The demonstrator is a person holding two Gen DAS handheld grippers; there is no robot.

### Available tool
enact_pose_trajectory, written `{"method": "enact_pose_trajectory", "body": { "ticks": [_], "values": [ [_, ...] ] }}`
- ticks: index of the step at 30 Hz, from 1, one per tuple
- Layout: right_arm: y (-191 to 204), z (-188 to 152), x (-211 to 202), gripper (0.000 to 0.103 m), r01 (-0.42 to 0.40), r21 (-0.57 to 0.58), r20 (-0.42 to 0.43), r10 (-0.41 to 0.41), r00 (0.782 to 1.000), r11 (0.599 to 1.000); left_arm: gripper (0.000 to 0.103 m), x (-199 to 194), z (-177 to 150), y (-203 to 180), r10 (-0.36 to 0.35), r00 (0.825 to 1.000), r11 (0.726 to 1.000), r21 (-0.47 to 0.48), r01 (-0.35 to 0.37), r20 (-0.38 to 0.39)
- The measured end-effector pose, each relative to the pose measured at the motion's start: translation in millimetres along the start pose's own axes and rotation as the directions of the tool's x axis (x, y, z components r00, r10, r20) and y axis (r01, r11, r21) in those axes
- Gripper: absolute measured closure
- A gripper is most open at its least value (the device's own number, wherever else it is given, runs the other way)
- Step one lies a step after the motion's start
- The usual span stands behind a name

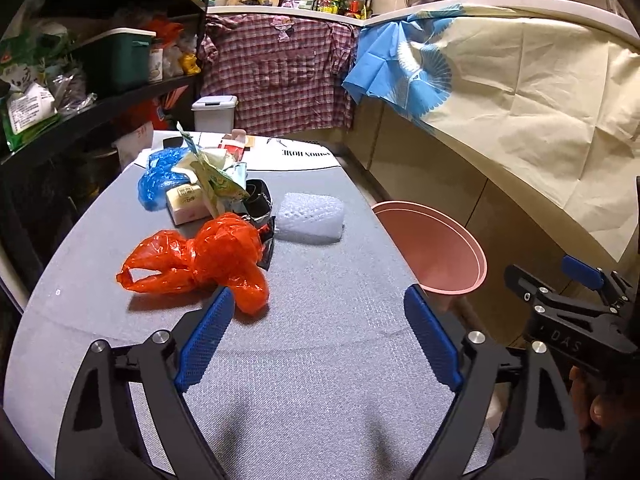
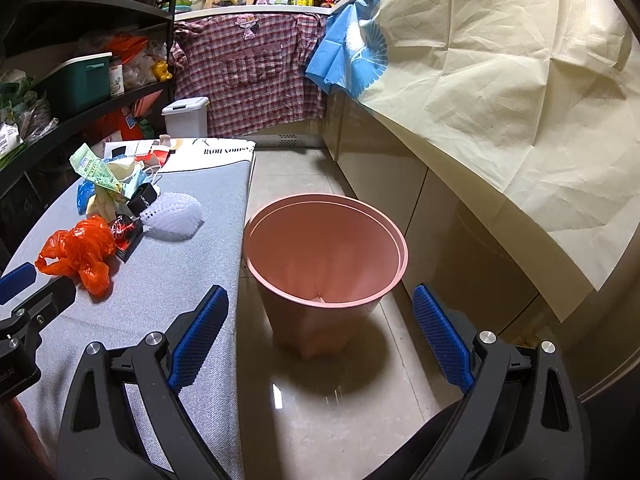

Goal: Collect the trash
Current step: 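Move the right tool toward the white bubble-wrap net on the table, then grasp the orange plastic bag with the left tool while the right tool grasps the bubble-wrap net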

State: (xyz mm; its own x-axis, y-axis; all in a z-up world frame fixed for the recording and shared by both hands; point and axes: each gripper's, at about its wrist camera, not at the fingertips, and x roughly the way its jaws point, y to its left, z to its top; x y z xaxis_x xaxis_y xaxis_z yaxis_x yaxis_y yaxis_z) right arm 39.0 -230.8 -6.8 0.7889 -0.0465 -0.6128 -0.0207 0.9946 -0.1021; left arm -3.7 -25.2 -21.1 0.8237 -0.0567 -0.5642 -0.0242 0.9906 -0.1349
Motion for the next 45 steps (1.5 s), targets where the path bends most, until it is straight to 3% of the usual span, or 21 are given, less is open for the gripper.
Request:
{"method": "enact_pose_trajectory", "body": {
  "ticks": [4,37,45],
  "values": [
    [0,0,0,0.012,-0.001,0.001,0.000,0.001,1.000,1.000,0.025,0,-1,-1,0.002,1.000,1.000,0.008,-0.002,0.000],
    [1,1,0,0.012,-0.003,-0.003,-0.001,0.003,1.000,1.000,0.024,-5,-2,1,0.005,1.000,1.000,0.008,-0.005,0.025],
    [4,7,-7,0.029,-0.074,0.034,0.046,0.073,0.996,0.997,0.036,-5,-2,15,0.038,0.999,0.999,-0.029,-0.038,0.019]
  ]
}}
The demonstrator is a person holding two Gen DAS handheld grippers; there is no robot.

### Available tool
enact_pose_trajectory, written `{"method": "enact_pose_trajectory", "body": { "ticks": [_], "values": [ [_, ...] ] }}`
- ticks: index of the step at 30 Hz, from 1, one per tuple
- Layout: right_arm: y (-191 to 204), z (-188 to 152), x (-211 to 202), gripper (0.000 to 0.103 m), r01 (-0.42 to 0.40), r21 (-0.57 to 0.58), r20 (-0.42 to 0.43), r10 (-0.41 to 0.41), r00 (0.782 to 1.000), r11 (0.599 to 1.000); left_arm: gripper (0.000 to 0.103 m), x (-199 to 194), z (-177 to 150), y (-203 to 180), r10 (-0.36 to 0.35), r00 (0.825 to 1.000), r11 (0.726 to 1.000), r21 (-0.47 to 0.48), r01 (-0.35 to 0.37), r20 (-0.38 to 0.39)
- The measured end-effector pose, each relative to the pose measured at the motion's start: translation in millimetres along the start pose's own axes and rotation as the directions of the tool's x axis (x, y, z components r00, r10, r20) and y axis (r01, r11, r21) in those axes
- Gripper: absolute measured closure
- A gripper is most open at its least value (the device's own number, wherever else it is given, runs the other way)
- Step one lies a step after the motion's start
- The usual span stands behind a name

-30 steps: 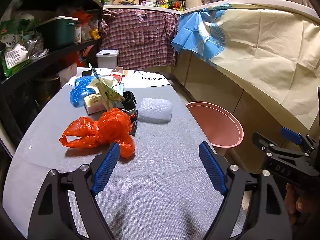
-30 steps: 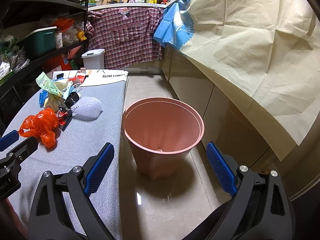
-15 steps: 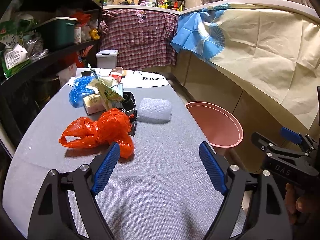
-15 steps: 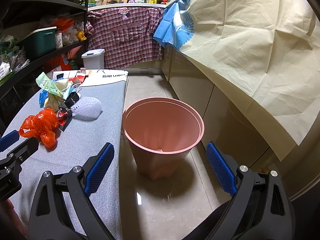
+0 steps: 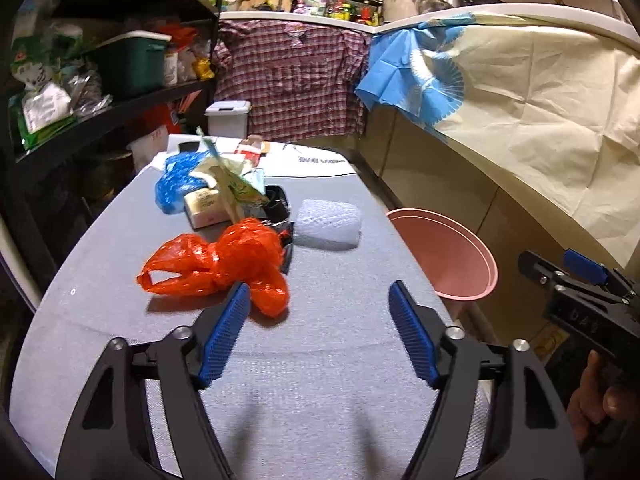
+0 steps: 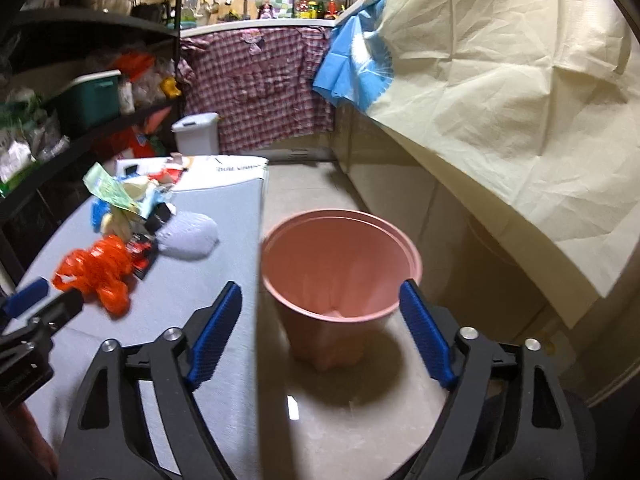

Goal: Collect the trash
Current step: 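Grasp the orange plastic bag with the left tool while the right tool grasps the bubble-wrap net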

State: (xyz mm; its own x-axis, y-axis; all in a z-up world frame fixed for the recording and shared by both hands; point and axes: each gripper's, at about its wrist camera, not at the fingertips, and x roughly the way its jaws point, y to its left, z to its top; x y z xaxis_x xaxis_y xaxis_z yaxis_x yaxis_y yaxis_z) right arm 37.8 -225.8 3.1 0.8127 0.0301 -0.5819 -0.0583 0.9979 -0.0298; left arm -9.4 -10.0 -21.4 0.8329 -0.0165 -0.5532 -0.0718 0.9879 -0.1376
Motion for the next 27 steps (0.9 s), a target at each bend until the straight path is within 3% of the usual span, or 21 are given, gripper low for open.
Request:
{"method": "enact_pose_trajectory", "body": {
  "ticks": [6,11,19,27],
  "values": [
    [14,8,15,0.046,-0.098,0.033,-0.025,0.099,0.995,0.995,0.041,7,6,24,0.092,0.996,0.995,-0.048,-0.093,-0.007],
    [34,27,40,0.050,-0.153,0.052,-0.045,0.156,0.987,0.987,0.041,21,12,34,0.112,0.994,0.992,-0.064,-0.112,-0.016],
    [64,60,107,0.050,-0.266,0.085,-0.086,0.273,0.958,0.960,0.041,55,22,40,0.135,0.991,0.989,-0.053,-0.136,-0.020],
    [91,54,164,0.050,-0.348,0.077,-0.179,0.356,0.917,0.934,0.041,85,20,45,0.148,0.987,0.987,-0.056,-0.151,-0.065]
  ]
}}
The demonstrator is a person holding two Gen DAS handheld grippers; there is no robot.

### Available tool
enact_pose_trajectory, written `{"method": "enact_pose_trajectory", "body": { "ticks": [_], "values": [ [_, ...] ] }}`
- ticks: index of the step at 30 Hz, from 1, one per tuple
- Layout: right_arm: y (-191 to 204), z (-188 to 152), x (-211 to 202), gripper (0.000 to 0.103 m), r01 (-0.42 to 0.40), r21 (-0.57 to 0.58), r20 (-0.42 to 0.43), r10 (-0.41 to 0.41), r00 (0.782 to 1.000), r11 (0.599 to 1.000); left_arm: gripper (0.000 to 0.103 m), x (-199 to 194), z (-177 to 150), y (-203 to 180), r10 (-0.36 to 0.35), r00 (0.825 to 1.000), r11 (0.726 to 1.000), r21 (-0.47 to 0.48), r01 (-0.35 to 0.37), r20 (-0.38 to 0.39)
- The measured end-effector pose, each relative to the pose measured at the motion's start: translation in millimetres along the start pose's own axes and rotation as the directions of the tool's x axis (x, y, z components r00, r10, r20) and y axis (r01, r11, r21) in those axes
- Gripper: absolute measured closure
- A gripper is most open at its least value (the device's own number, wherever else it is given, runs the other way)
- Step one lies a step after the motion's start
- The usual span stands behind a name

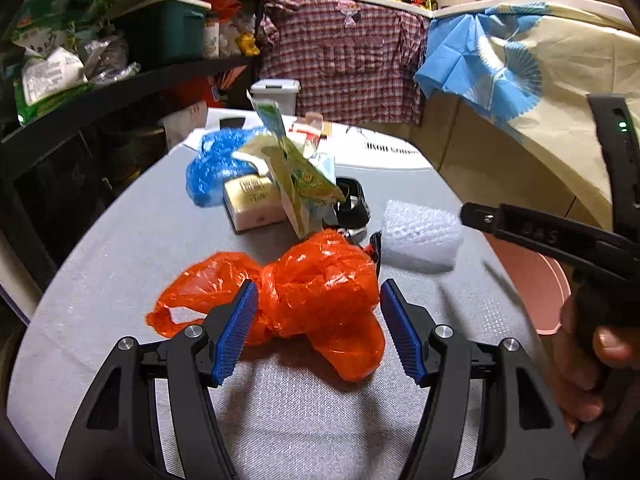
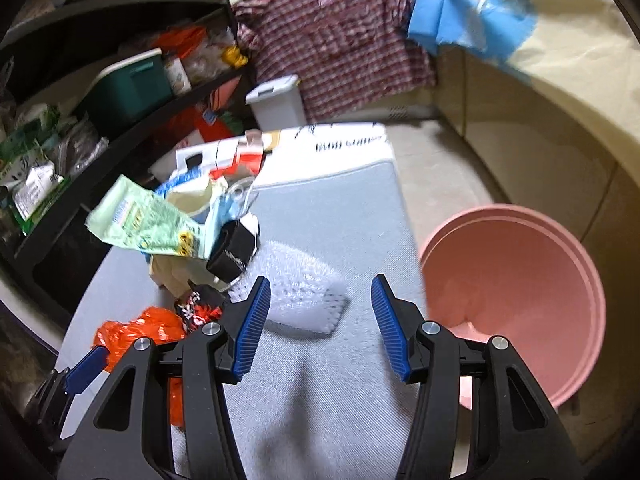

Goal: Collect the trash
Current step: 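Grasp the orange plastic bag with the left tool while the right tool grasps the bubble-wrap net, then carry the orange bag and bubble-wrap net over the pink bucket with both tools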

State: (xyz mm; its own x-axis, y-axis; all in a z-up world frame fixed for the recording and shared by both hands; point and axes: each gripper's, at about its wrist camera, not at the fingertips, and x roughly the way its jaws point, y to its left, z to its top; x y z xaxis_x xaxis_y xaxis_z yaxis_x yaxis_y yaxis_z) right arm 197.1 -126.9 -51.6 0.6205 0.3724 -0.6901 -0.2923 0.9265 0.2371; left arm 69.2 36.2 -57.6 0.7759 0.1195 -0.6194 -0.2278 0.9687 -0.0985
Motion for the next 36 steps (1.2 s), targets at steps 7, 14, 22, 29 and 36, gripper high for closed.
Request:
{"method": "enact_pose_trajectory", "body": {
  "ticks": [7,14,22,29,36],
  "values": [
    [2,-1,31,0.058,-0.018,-0.033,-0.060,0.016,0.998,0.999,0.056,6,-2,-3,0.008,1.000,1.000,0.021,-0.008,-0.024],
    [11,-3,28,0.089,-0.054,-0.067,-0.072,0.049,0.996,0.996,0.067,-5,1,3,0.030,0.999,0.999,0.016,-0.030,-0.020],
    [19,-3,-11,0.091,-0.033,-0.096,-0.005,0.033,0.999,0.995,0.068,-26,4,3,0.023,1.000,1.000,0.019,-0.023,0.016],
    [17,-8,-54,0.091,-0.001,-0.093,0.050,0.006,0.999,0.996,0.068,-48,3,2,-0.003,0.999,1.000,0.008,0.003,0.037],
    [7,-16,-95,0.091,0.029,-0.079,0.093,-0.021,0.995,0.996,0.068,-70,3,-8,-0.037,0.996,0.999,0.039,0.034,0.080]
  ]
}}
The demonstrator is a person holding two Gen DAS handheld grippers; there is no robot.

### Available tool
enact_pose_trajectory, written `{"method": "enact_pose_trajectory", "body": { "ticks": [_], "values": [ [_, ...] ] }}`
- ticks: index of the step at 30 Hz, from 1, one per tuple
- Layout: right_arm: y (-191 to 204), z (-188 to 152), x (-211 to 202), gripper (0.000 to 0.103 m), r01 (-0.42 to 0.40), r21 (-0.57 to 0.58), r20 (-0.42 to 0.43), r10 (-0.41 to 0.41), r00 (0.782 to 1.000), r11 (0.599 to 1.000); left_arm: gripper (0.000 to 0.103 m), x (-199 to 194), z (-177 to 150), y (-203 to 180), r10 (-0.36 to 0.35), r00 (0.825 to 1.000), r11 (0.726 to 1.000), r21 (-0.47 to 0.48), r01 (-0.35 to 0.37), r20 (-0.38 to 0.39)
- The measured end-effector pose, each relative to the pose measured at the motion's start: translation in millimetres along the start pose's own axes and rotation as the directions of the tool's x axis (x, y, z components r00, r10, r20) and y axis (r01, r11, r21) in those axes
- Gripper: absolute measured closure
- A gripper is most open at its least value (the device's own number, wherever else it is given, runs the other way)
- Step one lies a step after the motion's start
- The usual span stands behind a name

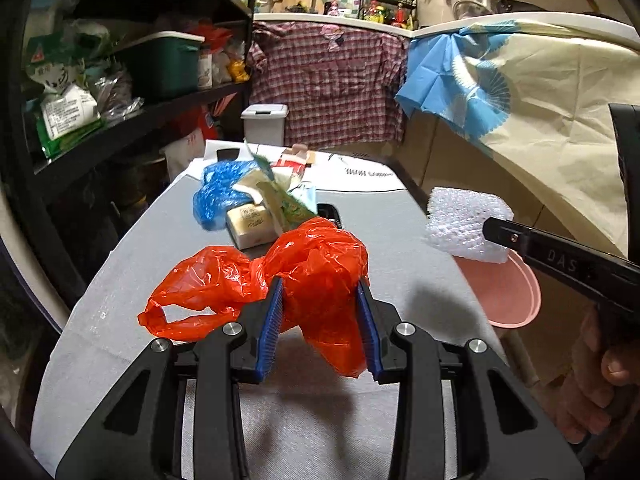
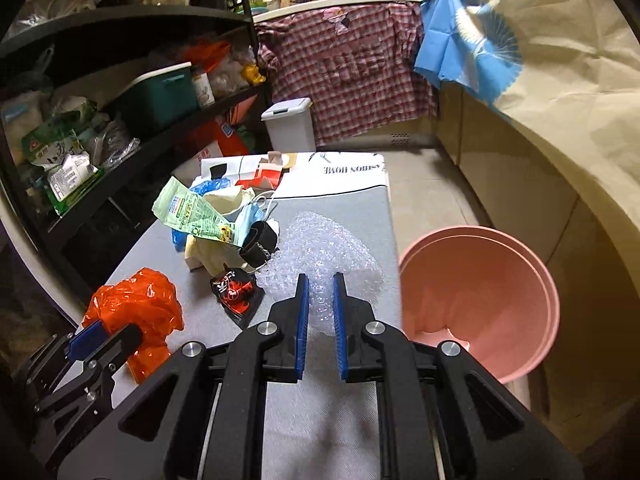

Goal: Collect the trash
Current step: 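Carry the orange bag and bubble-wrap net over the pink bucket with both tools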

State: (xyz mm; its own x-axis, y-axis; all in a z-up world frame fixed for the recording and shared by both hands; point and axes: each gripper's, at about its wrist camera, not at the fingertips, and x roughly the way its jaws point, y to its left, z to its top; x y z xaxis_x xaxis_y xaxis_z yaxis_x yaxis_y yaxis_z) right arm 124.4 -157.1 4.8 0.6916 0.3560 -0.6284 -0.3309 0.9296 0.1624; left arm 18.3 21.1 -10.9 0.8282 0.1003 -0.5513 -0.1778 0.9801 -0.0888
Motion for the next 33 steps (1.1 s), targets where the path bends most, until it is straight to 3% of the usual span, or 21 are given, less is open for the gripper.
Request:
{"method": "enact_pose_trajectory", "body": {
  "ticks": [12,22,33],
  "values": [
    [-33,7,-54,0.091,0.066,0.014,0.057,-0.066,0.996,0.998,0.068,-17,3,-17,-0.049,0.998,0.998,0.035,0.048,0.025],
    [-77,10,-67,0.091,0.141,0.044,0.082,-0.144,0.986,0.989,0.068,-18,8,-32,-0.079,0.997,0.996,0.050,0.078,0.017],
    [-122,20,-71,0.091,0.243,0.074,0.123,-0.251,0.960,0.967,0.068,-5,19,-65,-0.127,0.992,0.988,0.091,0.126,0.009]
  ]
}}
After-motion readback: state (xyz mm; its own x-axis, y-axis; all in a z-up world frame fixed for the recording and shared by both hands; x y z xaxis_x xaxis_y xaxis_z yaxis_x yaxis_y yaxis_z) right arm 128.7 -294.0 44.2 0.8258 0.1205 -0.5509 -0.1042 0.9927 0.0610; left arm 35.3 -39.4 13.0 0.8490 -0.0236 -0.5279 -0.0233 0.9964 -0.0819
